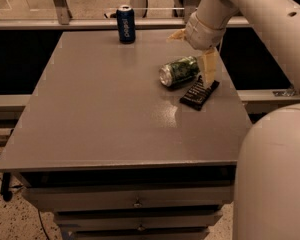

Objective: Move green can near rxbar chocolate

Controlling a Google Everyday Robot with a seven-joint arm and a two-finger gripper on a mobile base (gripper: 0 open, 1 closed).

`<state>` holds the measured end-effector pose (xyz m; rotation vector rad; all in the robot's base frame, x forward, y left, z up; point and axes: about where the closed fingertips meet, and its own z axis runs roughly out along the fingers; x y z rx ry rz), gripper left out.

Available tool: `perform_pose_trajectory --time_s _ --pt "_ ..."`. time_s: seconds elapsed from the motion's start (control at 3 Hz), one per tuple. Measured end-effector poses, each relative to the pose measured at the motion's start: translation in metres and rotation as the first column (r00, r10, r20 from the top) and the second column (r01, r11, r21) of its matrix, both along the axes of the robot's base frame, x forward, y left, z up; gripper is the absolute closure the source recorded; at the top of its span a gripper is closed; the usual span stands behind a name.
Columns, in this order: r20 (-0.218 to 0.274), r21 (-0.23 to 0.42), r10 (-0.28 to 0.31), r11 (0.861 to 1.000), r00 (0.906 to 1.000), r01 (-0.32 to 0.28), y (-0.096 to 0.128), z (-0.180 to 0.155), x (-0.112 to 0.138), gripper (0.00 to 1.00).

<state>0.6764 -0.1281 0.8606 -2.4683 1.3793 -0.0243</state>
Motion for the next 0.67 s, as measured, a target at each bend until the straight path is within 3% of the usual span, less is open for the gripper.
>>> perform_pose_trajectory --time_s 0.33,0.67 --pt "-0.004 0.024 -0.032 0.999 0.9995 0.032 -0.008 0.006 -0.010 0.00" --pt "0.025 0.098 -0.117 0.989 0.9928 0.114 -0.024 0.026 -0.035 0.00"
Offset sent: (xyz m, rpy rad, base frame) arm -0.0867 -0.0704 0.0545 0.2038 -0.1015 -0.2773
